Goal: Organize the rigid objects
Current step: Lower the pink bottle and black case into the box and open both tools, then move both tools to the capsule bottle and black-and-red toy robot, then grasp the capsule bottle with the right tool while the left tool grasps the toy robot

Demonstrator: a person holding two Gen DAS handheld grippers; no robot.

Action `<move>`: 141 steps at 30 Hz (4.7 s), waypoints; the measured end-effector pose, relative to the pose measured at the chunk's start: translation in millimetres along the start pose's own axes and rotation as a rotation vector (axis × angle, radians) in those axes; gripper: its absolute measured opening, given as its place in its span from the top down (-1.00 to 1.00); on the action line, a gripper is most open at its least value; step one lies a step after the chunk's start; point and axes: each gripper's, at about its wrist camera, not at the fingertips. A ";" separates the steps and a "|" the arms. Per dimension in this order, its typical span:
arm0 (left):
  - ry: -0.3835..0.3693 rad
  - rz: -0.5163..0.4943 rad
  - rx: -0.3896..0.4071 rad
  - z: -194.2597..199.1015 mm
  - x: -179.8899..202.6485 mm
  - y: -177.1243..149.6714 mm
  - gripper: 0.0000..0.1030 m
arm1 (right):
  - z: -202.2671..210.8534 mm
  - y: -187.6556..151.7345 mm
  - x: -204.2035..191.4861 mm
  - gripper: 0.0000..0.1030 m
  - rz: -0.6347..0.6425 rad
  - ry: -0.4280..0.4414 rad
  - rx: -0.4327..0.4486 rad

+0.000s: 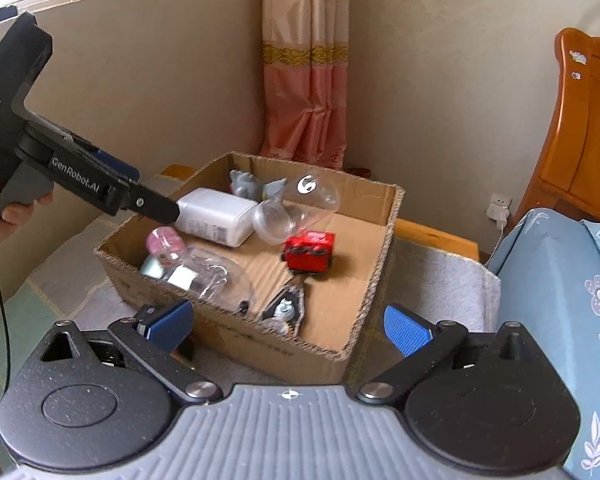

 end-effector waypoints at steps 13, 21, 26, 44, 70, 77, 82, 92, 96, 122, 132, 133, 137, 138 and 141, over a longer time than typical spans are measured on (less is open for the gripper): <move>0.130 -0.007 0.037 31.7 9.1 -60.5 -0.94 | -0.9 -39.3 -47.6 -1.00 -0.043 0.019 -0.020; 0.153 0.021 0.060 43.1 18.1 -103.3 -0.98 | -6.5 -63.1 -74.4 -1.00 -0.100 0.013 -0.022; 0.172 0.021 0.050 38.0 28.7 -128.4 -0.98 | -18.6 -79.2 -89.0 -1.00 -0.138 -0.004 -0.046; 0.204 0.006 0.144 36.0 53.1 -154.2 -0.98 | -32.4 -119.2 -48.3 -1.00 -0.299 -0.094 -0.136; 0.162 0.089 0.180 45.1 15.7 -169.0 -0.98 | -41.0 -117.2 -41.2 -1.00 -0.304 -0.249 -0.134; 0.149 0.083 0.181 45.2 13.9 -171.1 -0.98 | -36.9 -120.2 -24.2 -1.00 -0.334 -0.229 -0.142; 0.142 0.089 0.175 44.8 12.5 -172.7 -0.98 | -25.8 -127.4 -52.6 -1.00 -0.144 -0.104 -0.109; 0.125 0.064 0.163 46.0 16.3 -175.6 -0.98 | -40.7 -110.9 -69.6 -1.00 0.156 -0.083 -0.075; 0.120 0.067 0.153 44.1 15.8 -176.1 -0.98 | -48.9 -97.6 -66.9 -1.00 0.278 -0.056 -0.089; 0.074 0.026 0.062 -8.9 46.4 -123.0 -0.98 | -58.7 -97.6 -42.6 -0.95 0.118 -0.072 -0.088; 0.065 0.110 0.042 -42.4 45.4 -96.1 -0.96 | -55.1 -106.8 -39.3 -0.95 0.024 -0.081 -0.059; 0.061 0.125 0.037 -42.7 42.9 -97.0 -0.96 | -55.7 -107.8 -39.0 -0.95 0.017 -0.081 -0.061; 0.078 0.141 0.032 -38.1 32.4 -106.0 -0.96 | -57.7 -110.2 -38.9 -0.95 0.003 -0.080 -0.066; 0.092 0.141 0.034 -36.4 29.7 -108.9 -0.97 | -58.2 -109.6 -38.2 -0.95 -0.003 -0.077 -0.068; 0.106 0.162 0.035 -28.6 16.0 -117.8 -0.98 | -58.0 -110.7 -37.4 -0.95 -0.020 -0.074 -0.070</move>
Point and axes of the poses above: each gripper's, at about its wrist camera, not at the fingertips, and z roughly against the way its jaws point, x to its right, y to its top, and after that the axes turned 6 degrees about -x, right-handed
